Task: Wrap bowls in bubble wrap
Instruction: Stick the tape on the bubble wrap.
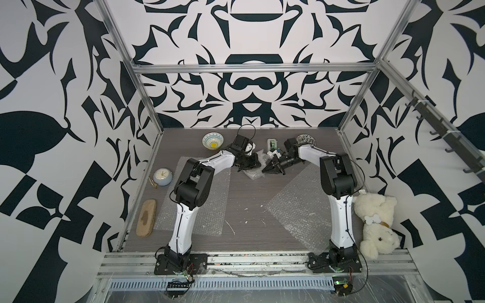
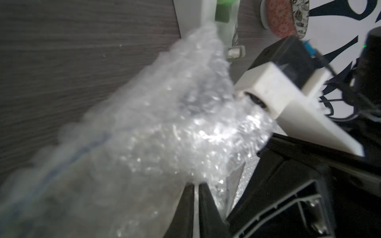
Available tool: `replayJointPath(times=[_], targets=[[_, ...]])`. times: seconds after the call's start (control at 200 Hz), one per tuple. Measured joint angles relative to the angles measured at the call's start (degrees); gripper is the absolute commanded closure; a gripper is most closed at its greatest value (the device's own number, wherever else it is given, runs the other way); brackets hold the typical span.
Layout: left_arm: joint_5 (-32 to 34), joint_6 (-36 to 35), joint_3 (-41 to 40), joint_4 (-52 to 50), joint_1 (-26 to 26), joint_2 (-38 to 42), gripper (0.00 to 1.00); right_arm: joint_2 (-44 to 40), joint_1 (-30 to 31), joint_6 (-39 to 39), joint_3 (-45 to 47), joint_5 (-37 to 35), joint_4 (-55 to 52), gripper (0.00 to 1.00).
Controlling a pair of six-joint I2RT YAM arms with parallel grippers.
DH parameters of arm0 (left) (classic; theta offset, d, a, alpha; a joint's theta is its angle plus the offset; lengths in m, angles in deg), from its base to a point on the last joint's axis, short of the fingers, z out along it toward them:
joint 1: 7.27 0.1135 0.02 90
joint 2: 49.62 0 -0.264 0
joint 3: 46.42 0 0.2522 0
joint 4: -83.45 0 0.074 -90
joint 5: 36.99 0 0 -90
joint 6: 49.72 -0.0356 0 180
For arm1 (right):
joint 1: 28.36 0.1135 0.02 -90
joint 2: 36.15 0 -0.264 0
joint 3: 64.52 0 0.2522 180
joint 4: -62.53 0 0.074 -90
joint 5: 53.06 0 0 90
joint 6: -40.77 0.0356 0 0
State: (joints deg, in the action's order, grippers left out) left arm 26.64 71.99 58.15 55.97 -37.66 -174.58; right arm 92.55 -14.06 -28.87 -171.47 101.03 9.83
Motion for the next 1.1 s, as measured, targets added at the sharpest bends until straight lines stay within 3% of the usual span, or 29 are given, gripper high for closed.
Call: replayJointPath(times=[0.365,1.1], targets=[[-1.64,0.26,-1.27,2.29,0.24,-0.04,0.89,-1.22,-0.61,0.20,2.60,1.68,2.73,0.77],[-2.49,0.44,-1.49,2.54,0.20,-0.04,0.88,-4.37,-1.46,-1.40,4.37,-1.81,1.46,0.66]])
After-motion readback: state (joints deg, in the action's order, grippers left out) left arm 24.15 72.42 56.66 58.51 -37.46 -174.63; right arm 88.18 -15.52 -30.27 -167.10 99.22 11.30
